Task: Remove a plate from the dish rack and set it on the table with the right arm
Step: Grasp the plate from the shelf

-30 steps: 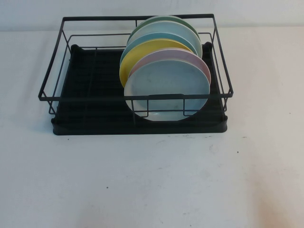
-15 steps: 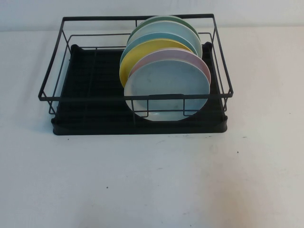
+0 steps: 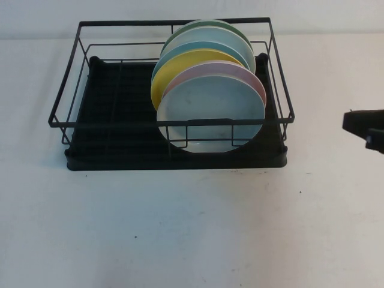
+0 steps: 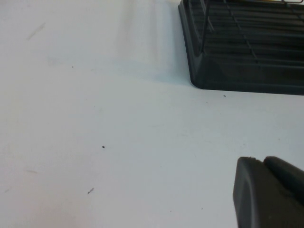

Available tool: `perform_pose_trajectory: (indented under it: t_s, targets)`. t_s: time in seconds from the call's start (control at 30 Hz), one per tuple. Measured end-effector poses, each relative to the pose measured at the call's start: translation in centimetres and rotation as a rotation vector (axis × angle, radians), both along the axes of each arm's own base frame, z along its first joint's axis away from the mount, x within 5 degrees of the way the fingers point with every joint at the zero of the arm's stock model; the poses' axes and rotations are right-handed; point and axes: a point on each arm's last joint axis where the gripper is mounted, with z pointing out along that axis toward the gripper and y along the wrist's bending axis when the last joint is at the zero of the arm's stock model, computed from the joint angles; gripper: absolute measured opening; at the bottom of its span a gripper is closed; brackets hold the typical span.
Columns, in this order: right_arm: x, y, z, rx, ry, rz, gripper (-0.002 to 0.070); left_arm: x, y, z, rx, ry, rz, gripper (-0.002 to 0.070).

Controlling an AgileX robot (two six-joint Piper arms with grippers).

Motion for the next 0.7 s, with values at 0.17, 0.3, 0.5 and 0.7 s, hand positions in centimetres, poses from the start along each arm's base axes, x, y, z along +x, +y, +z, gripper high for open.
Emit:
perform_pose_trajectory:
  t_s: [0.17, 0.3, 0.5, 0.7]
  targets:
    - [2.6, 2.9, 0.2, -0.047, -0.03, 0.113, -0.0018, 0.0, 0.0, 0.0, 0.0, 0.0, 0.0, -0.0004]
    - [4.0, 5.5, 0.3, -0.097, -0.076, 0.23, -0.0017, 0.0, 0.0, 0.0, 0.0, 0.0, 0.0, -0.0004]
    - [5.4, 8.7, 0.8, -0.228, -0.241, 0.405, 0.0071, 0.0, 0.0, 0.0, 0.0, 0.0, 0.0, -0.0004]
    - [7.6, 9.8, 0.8, -0.32, -0.333, 0.41, 0.0263, 0.0, 0.0, 0.0, 0.0, 0.0, 0.0, -0.0004]
